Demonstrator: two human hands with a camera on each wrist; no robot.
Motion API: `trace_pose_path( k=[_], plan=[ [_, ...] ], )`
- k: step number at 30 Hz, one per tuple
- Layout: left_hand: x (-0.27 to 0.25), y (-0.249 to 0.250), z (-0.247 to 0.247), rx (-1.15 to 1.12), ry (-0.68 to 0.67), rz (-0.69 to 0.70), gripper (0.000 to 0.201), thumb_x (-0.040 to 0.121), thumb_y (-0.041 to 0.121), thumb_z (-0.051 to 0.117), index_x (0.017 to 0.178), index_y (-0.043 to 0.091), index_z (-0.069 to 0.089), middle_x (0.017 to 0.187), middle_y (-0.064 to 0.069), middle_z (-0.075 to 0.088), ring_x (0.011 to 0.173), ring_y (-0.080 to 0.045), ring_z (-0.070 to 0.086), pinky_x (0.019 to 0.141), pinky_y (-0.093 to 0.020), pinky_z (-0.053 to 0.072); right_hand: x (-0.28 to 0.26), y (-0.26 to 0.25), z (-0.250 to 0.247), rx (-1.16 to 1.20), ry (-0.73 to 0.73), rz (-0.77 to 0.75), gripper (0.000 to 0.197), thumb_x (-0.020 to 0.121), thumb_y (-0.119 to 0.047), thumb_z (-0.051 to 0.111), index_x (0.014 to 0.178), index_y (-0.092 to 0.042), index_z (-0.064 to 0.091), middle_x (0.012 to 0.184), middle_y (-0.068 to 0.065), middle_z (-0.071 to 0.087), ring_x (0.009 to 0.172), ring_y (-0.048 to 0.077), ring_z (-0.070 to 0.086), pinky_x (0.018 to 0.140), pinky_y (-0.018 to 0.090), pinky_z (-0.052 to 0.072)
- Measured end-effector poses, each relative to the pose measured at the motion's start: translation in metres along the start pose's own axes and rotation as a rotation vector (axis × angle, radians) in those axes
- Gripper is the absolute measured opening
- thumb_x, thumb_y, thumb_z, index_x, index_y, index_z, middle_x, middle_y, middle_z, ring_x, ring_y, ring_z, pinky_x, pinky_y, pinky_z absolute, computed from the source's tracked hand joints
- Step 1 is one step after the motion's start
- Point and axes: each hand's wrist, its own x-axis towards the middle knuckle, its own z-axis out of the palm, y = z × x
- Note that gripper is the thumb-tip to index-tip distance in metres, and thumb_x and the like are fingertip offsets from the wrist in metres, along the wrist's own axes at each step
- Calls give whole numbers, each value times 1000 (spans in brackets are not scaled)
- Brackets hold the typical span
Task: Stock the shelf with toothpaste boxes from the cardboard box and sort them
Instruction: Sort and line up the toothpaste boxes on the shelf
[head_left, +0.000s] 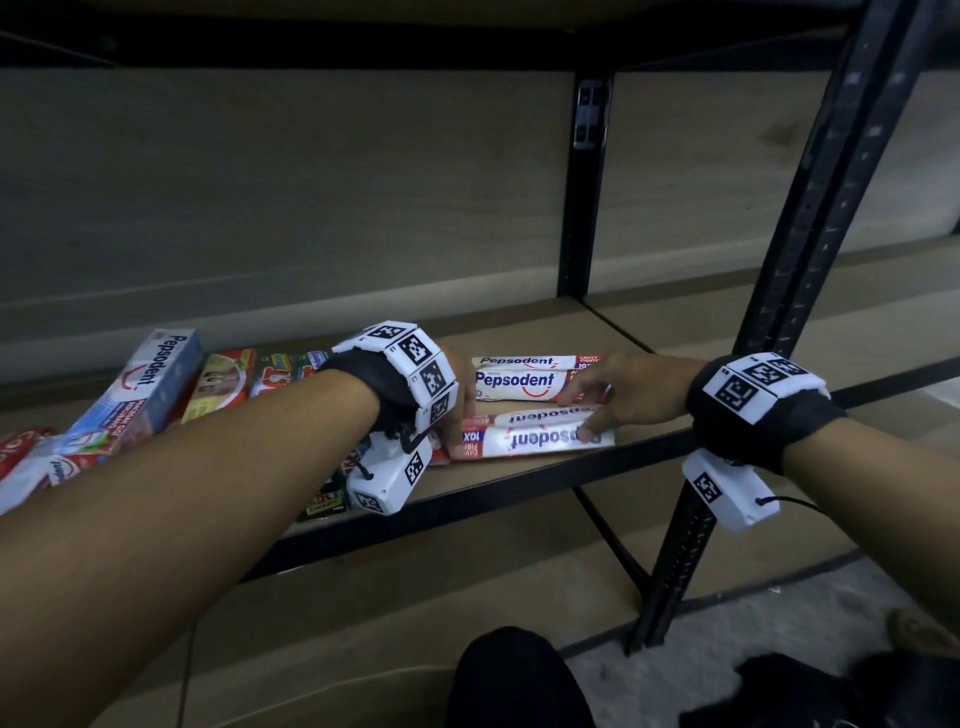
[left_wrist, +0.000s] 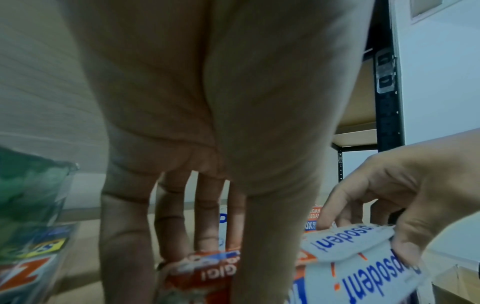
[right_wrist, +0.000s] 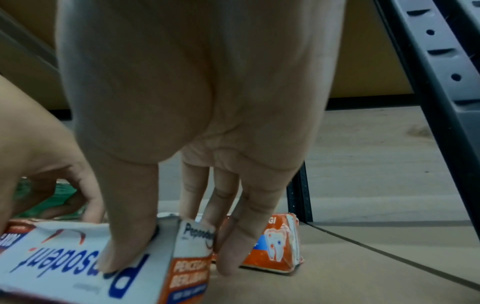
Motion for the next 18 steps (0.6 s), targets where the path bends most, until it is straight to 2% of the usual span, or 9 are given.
trace_pose_path(
  k=[2, 4, 6, 9, 13, 16, 18],
  plan=[
    [-3, 5, -1, 39, 57, -12, 51, 57, 35, 93, 100, 19, 71, 100, 5, 72, 90, -18, 68, 65, -25, 54, -1, 1, -3, -27, 17, -12, 45, 83, -39, 77, 125, -34, 64, 119, -10, 59, 105, 10, 54, 85, 18, 41],
    [-4, 11, 0, 88, 142, -10, 52, 62, 32, 91, 105, 19, 65, 105, 4, 66, 90, -16, 63, 58, -21, 48, -1, 2, -3, -48, 71, -12, 40, 83, -33, 78, 120, -29, 65, 117, -8, 57, 100, 9, 52, 71, 10, 36],
    [-3, 19, 0, 141, 210, -1, 55, 67, 29, 88, 114, 17, 62, 113, 2, 65, 99, -19, 63, 64, -23, 50, 0, 4, 0, -47, 144, -5, 44, 79, -29, 81, 118, -24, 61, 114, -5, 56, 95, 12, 53, 67, 12, 37],
    [0, 26, -1, 180, 277, 17, 55, 71, 28, 86, 117, 10, 62, 120, -5, 67, 107, -23, 65, 77, -28, 51, 1, 11, 4, 15, 211, -6, 45, 71, -23, 87, 106, -23, 58, 111, -4, 57, 93, 15, 57, 69, 20, 44],
    [3, 29, 1, 191, 260, 56, 63, 69, 31, 88, 118, 9, 55, 122, -5, 63, 111, -24, 61, 79, -27, 45, -1, 17, 11, 99, 214, -39, 47, 63, -18, 92, 93, -20, 55, 105, -3, 64, 93, 21, 61, 78, 36, 52],
    [3, 28, 4, 180, 243, 73, 58, 69, 32, 89, 108, 13, 50, 120, -6, 64, 109, -25, 61, 75, -26, 42, -4, 19, 13, 143, 214, -62, 47, 63, -18, 92, 93, -16, 56, 101, -4, 66, 91, 19, 62, 78, 37, 52],
    [4, 25, 3, 115, 225, 84, 51, 69, 31, 89, 101, 15, 52, 114, -4, 66, 103, -23, 63, 66, -23, 42, -5, 20, 13, 181, 210, -51, 46, 65, -19, 91, 94, -17, 56, 100, -6, 67, 91, 16, 62, 79, 35, 50]
  ],
)
